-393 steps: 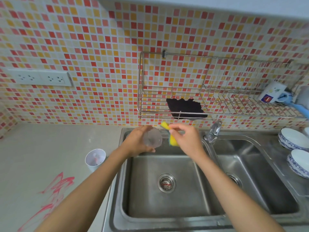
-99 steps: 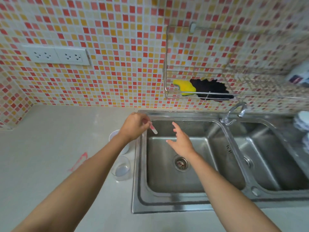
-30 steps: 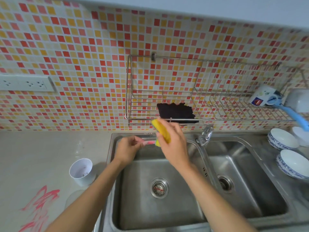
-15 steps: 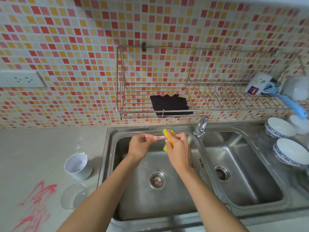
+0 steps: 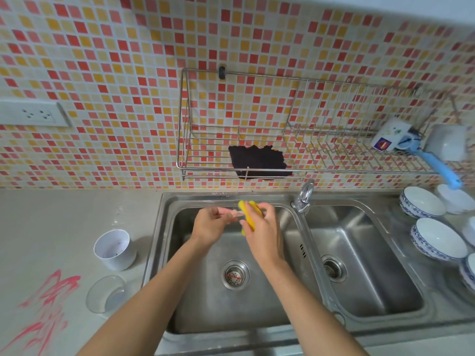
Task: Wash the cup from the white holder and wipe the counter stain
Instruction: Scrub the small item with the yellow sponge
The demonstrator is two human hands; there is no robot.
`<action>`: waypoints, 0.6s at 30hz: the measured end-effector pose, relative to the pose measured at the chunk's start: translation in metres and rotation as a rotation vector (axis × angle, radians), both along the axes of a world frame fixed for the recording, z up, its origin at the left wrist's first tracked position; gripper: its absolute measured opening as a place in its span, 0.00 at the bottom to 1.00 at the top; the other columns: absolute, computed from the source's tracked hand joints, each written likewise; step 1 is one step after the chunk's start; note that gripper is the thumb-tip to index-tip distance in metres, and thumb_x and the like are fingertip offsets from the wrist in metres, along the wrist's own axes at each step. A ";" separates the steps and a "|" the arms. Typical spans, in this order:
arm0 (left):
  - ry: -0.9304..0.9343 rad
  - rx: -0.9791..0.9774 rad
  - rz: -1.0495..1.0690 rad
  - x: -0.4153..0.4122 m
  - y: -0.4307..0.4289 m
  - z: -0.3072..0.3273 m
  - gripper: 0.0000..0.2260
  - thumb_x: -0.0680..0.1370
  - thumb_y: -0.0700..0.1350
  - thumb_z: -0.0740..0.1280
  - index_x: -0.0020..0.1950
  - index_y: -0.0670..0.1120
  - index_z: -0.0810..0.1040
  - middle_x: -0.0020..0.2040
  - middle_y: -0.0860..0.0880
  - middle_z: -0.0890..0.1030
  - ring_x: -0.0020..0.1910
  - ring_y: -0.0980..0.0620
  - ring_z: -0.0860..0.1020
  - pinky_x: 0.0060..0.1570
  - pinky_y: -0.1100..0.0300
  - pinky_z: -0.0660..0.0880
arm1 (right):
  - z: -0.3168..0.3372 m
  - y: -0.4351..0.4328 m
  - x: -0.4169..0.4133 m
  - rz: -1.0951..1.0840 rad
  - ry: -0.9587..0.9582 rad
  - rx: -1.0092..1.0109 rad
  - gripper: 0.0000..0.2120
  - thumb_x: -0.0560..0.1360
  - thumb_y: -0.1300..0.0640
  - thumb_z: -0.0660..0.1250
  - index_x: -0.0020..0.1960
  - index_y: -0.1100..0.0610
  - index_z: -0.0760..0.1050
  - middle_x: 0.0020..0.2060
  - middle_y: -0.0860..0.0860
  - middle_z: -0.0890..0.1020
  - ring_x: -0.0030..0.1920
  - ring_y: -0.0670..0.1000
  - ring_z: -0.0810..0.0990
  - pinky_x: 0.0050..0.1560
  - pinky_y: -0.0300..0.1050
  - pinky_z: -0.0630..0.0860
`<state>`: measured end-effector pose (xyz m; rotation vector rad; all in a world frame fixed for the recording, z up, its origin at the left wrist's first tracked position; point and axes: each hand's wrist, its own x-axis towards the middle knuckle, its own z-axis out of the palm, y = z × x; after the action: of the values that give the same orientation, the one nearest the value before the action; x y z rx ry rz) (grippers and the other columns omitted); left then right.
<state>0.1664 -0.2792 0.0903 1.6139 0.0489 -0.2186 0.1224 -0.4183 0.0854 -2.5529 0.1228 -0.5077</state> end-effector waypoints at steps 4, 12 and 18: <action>0.018 -0.027 -0.020 -0.007 -0.001 0.003 0.03 0.76 0.39 0.70 0.45 0.40 0.83 0.38 0.49 0.85 0.40 0.56 0.83 0.51 0.59 0.77 | 0.002 -0.002 0.002 0.070 -0.094 -0.185 0.15 0.71 0.55 0.73 0.58 0.48 0.79 0.55 0.48 0.78 0.52 0.55 0.76 0.40 0.48 0.80; -0.334 0.429 -0.128 -0.016 0.007 0.014 0.09 0.72 0.47 0.75 0.51 0.49 0.82 0.44 0.54 0.85 0.43 0.62 0.81 0.49 0.69 0.75 | 0.008 -0.017 0.008 0.214 -0.139 -0.412 0.13 0.68 0.57 0.74 0.53 0.53 0.79 0.50 0.47 0.80 0.49 0.53 0.78 0.32 0.48 0.80; -0.459 0.559 -0.099 -0.017 0.007 0.021 0.06 0.75 0.45 0.72 0.51 0.46 0.84 0.45 0.52 0.85 0.44 0.58 0.81 0.46 0.68 0.73 | 0.015 -0.019 0.006 0.181 -0.111 -0.215 0.15 0.73 0.58 0.72 0.59 0.52 0.79 0.54 0.50 0.79 0.51 0.55 0.76 0.44 0.49 0.78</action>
<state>0.1492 -0.2725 0.1113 2.1909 -0.3523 0.1074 0.1280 -0.4369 0.1000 -2.7015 -0.2125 -0.6183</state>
